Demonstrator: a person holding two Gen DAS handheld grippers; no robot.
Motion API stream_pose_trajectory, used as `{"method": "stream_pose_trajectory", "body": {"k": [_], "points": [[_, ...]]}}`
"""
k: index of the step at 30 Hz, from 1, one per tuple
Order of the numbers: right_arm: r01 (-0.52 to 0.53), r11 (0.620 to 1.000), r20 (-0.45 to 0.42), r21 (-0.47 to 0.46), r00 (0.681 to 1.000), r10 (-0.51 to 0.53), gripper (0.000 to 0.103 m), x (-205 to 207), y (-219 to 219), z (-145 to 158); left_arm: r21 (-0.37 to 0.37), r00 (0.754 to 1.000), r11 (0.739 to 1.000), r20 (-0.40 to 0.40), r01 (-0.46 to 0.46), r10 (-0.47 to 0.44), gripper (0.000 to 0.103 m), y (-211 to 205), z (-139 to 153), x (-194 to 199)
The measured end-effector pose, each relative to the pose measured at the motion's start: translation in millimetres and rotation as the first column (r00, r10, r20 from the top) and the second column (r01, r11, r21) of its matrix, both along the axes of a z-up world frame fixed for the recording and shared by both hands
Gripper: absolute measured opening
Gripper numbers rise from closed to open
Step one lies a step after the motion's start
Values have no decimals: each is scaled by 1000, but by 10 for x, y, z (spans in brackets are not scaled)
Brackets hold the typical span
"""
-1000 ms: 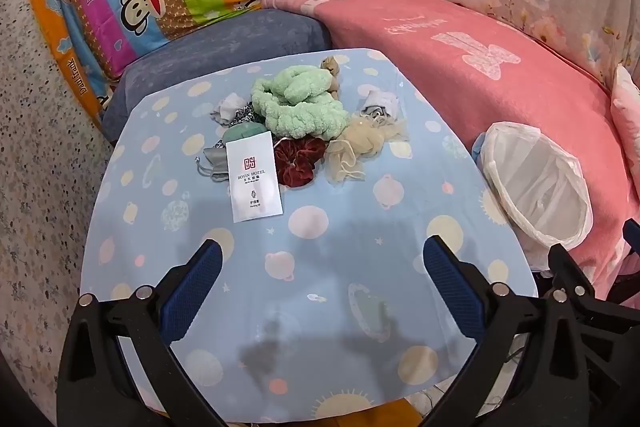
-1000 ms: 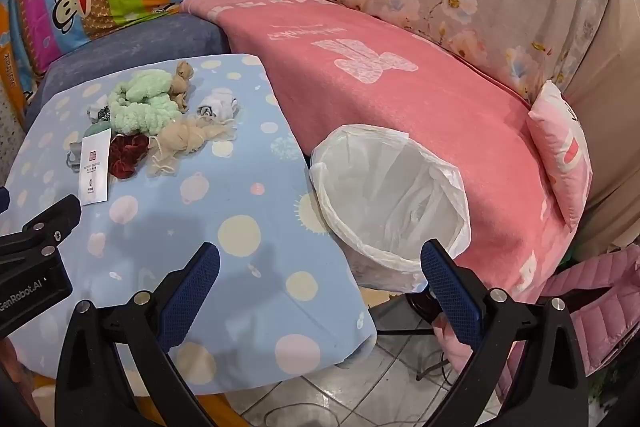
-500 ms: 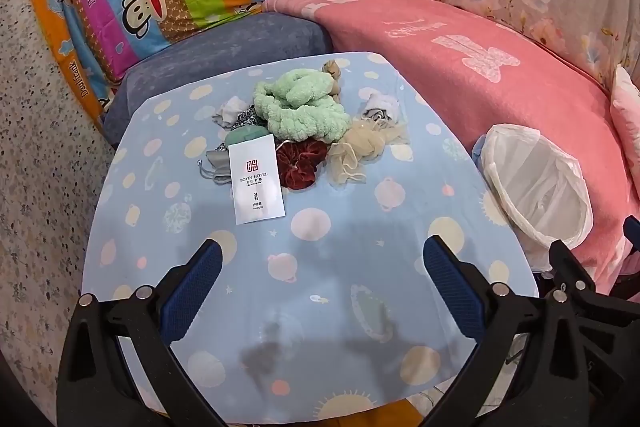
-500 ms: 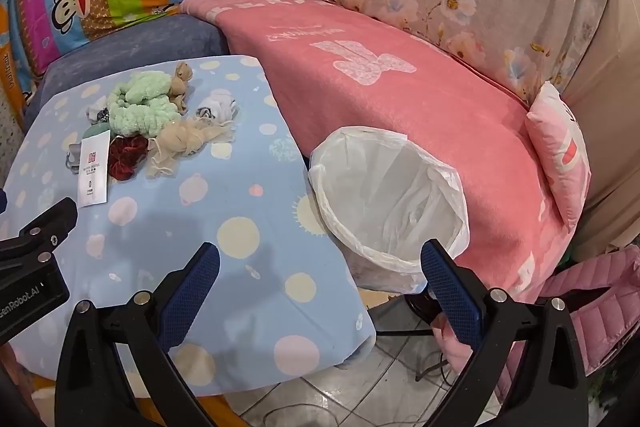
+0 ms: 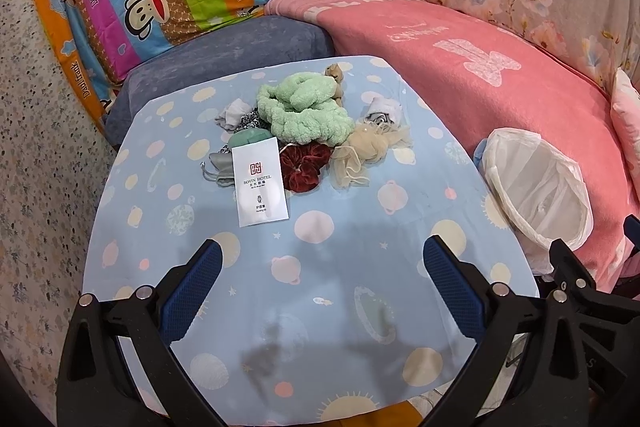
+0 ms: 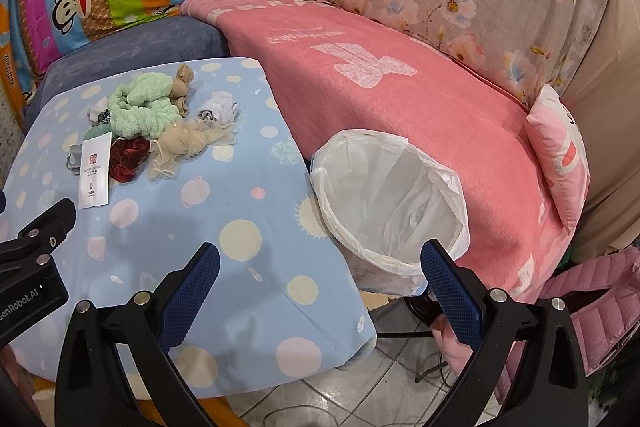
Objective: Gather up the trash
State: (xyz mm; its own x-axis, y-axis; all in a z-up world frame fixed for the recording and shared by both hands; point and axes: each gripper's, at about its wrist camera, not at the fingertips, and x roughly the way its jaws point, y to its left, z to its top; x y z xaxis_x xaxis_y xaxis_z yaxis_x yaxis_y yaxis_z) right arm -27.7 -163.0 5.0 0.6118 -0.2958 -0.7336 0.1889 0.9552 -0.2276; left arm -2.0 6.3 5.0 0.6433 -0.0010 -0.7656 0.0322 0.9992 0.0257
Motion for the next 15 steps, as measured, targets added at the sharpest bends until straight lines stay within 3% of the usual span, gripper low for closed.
{"method": "stream_pose_trajectory", "body": {"k": [15], "points": [[0,1000,-3,8,1000,0,96,-2,-19,33,-4,1000,1000,-10,0,0,96,13,-27,23]]}}
